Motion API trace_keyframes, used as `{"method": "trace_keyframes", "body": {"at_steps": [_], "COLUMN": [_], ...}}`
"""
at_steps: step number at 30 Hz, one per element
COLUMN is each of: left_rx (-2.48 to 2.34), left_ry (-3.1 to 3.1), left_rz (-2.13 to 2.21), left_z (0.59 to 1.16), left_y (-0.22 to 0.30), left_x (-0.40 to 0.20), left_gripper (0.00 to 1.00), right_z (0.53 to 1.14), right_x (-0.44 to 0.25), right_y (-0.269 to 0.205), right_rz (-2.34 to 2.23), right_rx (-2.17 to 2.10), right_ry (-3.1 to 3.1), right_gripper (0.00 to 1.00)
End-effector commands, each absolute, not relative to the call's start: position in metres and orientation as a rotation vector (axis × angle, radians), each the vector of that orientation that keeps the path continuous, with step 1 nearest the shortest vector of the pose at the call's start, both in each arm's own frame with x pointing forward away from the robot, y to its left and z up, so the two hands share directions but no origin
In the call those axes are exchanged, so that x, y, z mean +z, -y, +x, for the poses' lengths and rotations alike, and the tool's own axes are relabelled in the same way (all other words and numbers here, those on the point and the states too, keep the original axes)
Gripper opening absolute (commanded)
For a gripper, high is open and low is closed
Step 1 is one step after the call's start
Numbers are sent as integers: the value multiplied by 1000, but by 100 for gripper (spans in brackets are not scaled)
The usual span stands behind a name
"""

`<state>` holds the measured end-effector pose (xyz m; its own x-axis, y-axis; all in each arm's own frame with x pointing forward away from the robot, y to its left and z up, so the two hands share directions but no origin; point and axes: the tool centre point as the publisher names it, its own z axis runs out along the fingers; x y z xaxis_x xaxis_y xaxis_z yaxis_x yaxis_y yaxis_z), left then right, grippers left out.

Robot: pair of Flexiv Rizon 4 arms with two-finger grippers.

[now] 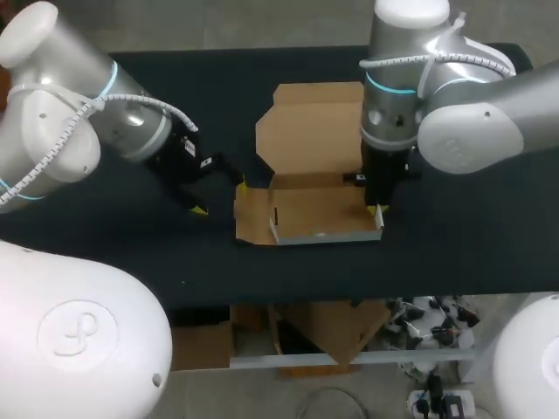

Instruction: Assemble the packaging by folding the flat box into shape, placing the metal phone stand inside, and closing the box properly

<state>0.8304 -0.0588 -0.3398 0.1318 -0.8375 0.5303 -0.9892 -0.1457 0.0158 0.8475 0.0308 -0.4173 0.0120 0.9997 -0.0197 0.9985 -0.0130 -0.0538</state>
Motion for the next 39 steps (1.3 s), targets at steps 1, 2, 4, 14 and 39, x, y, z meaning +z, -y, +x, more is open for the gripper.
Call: {"method": "trace_keyframes", "body": {"at_steps": [1,2,4,14,39], "left_rx": [690,699,731,816,889], "left_ry": [1703,1707,1738,1835,1937], "left_rz": [1944,1932,1909,1826,1706], "left_z": [836,836,837,843,846], "left_y": [54,54,54,60,79], "left_x": [-353,-354,-356,-366,-388], "left_gripper": [100,100,100,100,48], "right_z": [847,847,847,847,847], "right_x": [-417,-417,-417,-417,-417], "right_y": [-31,-31,-31,-31,-31], "right_rz": [-2218,-2218,-2218,-2218,-2218], "right_rx": [81,81,81,81,81], "right_ry": [2189,2189,2189,2189,2189], "right_gripper": [0,0,0,0,0]}}
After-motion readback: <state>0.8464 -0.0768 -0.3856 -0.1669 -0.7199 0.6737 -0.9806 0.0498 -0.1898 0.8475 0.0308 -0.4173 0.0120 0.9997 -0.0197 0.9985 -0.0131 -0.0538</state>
